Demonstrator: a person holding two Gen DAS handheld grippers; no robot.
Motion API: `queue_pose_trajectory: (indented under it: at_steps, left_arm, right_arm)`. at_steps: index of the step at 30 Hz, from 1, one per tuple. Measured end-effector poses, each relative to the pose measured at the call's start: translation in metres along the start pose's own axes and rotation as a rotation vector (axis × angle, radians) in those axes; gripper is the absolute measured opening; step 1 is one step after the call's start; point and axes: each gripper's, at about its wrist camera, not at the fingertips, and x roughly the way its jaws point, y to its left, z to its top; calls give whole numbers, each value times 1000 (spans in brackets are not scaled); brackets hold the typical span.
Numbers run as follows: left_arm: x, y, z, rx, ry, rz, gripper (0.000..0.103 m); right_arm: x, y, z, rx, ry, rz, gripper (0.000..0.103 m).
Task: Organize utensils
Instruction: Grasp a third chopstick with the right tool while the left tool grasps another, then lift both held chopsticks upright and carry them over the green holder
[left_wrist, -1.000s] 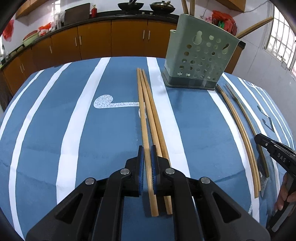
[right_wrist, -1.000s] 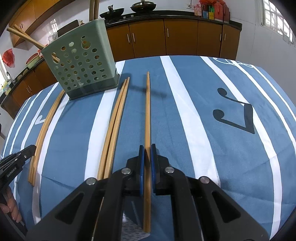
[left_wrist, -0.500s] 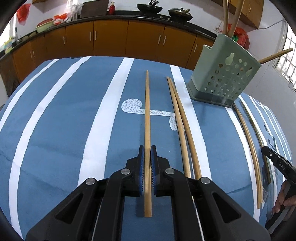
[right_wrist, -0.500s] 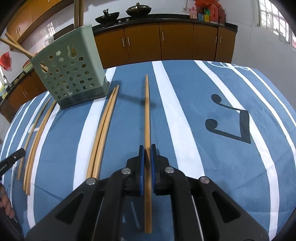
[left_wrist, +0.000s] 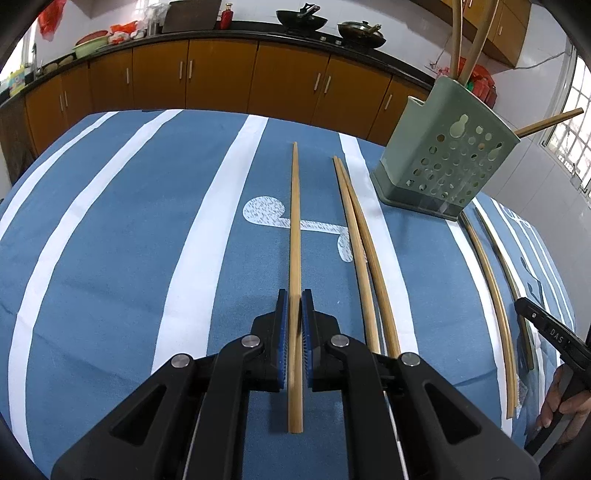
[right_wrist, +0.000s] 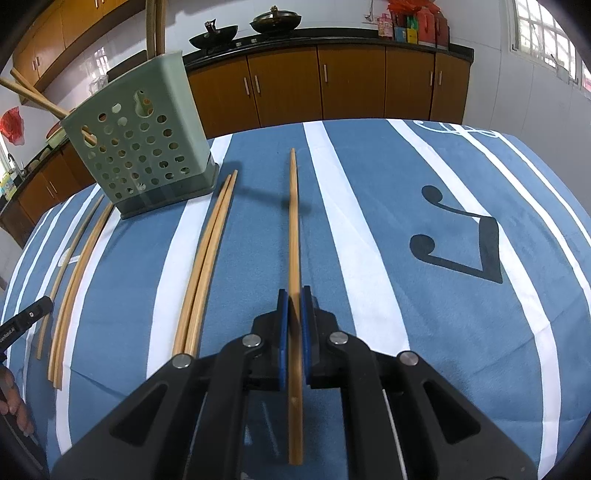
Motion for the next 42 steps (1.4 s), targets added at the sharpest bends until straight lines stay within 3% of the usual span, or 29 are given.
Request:
queue_pose_trajectory:
  at_steps: [22,26,42]
  left_arm:
    - [-4,-12,-10,87,9,78,7]
    - [-17,-10,-6,83,-7,67,7]
    - [-104,-12,43,45,-251,-8,7]
  right_arm:
    - [-9,-3,-7,-17,6,6,8]
    - [-31,-6,-1,-15,-57,12,8]
    - [-117,-10,38,-4,-325,45,8]
